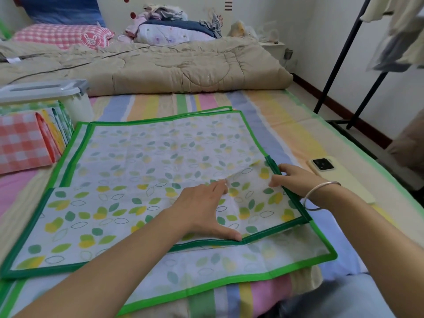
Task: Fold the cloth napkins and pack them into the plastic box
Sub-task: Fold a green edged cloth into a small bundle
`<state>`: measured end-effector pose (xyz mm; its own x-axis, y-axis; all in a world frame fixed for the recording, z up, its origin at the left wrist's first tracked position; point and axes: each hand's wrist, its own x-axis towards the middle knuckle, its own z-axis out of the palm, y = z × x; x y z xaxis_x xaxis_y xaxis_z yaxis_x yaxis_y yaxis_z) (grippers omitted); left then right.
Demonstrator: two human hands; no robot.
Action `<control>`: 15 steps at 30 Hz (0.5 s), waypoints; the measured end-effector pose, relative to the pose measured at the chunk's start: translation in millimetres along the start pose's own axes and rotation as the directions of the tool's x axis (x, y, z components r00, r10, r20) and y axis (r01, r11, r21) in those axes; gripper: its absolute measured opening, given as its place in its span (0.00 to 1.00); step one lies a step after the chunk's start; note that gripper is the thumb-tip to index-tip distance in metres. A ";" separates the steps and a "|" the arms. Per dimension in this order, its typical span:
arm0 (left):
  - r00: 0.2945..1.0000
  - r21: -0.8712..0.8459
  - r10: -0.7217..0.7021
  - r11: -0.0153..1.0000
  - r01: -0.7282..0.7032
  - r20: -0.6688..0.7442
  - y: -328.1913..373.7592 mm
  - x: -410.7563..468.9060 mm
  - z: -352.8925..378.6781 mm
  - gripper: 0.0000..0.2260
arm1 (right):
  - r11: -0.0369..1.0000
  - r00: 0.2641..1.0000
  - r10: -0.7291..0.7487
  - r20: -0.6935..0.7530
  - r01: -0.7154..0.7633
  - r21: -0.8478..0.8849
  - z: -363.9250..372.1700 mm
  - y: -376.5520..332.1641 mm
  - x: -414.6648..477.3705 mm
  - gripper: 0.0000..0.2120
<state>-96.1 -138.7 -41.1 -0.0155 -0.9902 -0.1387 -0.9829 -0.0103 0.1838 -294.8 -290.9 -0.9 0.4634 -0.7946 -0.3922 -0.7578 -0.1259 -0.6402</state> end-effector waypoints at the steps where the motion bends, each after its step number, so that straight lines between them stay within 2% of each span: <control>1: 1.000 -0.001 0.000 1.000 0.000 0.003 0.6 -0.1 0.1 0.53 | 0.991 0.999 0.011 0.039 -0.016 0.133 -1.0 -3.0 -5.9 0.19; 3: 1.000 0.008 -0.009 1.000 0.009 0.007 1.1 0.6 0.3 0.54 | 0.925 0.994 -0.010 0.105 -0.030 0.378 -1.8 -13.0 -15.9 0.14; 5: 1.000 0.034 -0.024 0.999 0.024 0.015 1.4 1.8 0.1 0.55 | 0.885 0.989 -0.062 0.132 -0.007 0.466 2.0 -29.3 -24.4 0.10; 9: 0.998 0.002 -0.027 1.000 0.027 -0.057 2.1 0.3 2.7 0.51 | 0.894 0.988 -0.124 0.092 0.071 0.442 23.4 -68.5 -35.3 0.10; 10: 0.998 -0.052 -0.034 0.998 0.032 -0.055 0.3 -1.7 3.5 0.49 | 0.907 0.988 -0.134 0.076 0.091 0.410 30.2 -77.1 -35.4 0.13; 11: 0.997 -0.182 -0.072 0.981 0.064 -0.033 -3.4 -4.5 3.4 0.44 | 0.925 0.988 -0.143 0.064 0.111 0.364 37.5 -86.0 -36.8 0.16; 12: 0.992 -0.389 -0.129 0.913 0.122 0.008 -7.6 -8.1 1.5 0.37 | 0.940 0.986 -0.156 0.055 0.131 0.314 45.1 -93.5 -36.7 0.19; 13: 0.978 -0.626 -0.200 0.755 0.197 0.066 -12.3 -11.9 -1.9 0.28 | 0.954 0.983 -0.174 0.051 0.155 0.257 53.4 -101.4 -38.4 0.22; 14: 0.951 -0.818 -0.282 0.512 0.263 0.130 -17.8 -16.4 -6.4 0.19 | 0.964 0.979 -0.198 0.046 0.187 0.188 62.5 -108.3 -39.3 0.24; 15: 0.910 -0.919 -0.370 0.260 0.297 0.189 -23.9 -20.8 -10.1 0.13 | 0.971 0.975 -0.222 0.034 0.217 0.103 72.3 -114.1 -40.1 0.24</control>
<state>-70.4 -119.3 -32.7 0.3153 -0.8706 -0.3777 -0.0920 -0.4242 0.9009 -193.7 -201.7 40.1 0.6352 -0.7262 -0.2630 -0.5879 -0.2337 -0.7745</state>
